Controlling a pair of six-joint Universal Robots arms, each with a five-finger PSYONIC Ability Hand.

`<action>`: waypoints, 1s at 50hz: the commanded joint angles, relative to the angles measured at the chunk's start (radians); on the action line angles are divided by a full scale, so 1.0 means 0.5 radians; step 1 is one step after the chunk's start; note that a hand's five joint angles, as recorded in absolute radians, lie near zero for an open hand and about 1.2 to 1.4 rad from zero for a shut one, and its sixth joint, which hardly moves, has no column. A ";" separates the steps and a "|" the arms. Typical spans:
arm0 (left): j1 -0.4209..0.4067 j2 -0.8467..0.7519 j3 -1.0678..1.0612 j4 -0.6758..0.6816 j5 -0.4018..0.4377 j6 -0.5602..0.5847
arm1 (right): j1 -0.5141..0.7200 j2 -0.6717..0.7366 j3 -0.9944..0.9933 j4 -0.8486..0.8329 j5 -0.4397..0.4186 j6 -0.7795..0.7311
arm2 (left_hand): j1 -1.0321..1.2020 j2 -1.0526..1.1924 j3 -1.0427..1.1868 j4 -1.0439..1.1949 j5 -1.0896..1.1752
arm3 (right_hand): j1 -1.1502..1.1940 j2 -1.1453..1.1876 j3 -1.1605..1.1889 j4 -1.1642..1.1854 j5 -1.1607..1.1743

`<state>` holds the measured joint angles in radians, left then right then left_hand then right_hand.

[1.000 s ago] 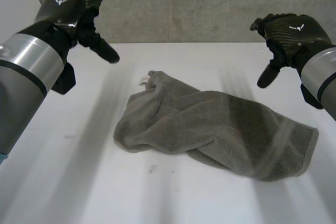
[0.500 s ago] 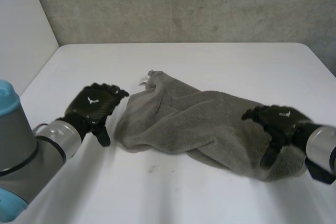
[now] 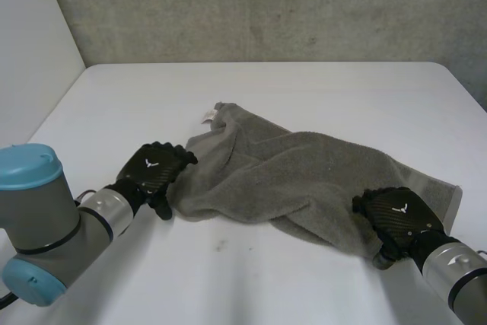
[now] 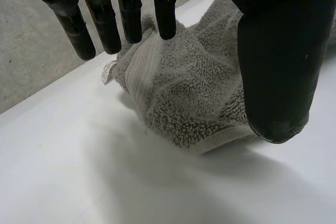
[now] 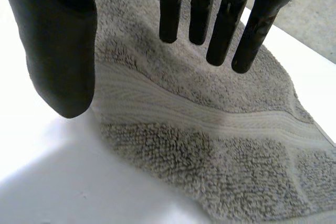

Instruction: Fold the towel.

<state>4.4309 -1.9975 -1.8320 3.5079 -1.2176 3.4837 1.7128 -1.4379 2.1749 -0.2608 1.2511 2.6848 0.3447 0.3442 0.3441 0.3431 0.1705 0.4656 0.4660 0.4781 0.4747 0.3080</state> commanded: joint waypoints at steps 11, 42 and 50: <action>-0.002 -0.217 0.111 -0.006 -0.010 0.261 | 0.007 0.124 -0.033 -0.132 0.109 -0.007 | 0.190 0.191 0.191 0.193 0.189 | 0.706 0.705 0.681 0.688 0.672; -0.045 -0.269 0.200 0.004 0.012 0.261 | 0.007 0.188 -0.073 -0.175 0.084 -0.071 | 1.369 1.370 1.370 1.372 1.368 | 1.780 1.779 1.755 1.762 1.746; -0.048 -0.273 0.231 0.004 0.015 0.255 | 0.007 0.179 -0.122 -0.153 0.075 -0.071 | 2.103 2.104 2.104 2.106 2.102 | 1.861 1.860 1.836 1.843 1.827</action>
<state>4.4070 -2.1371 -1.7253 3.5103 -1.2104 3.6131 1.7168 -1.3419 2.1313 -0.3472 1.2907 2.6489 1.1521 1.1699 1.1659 1.1667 0.9820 1.3033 1.3103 1.3336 1.3400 1.1505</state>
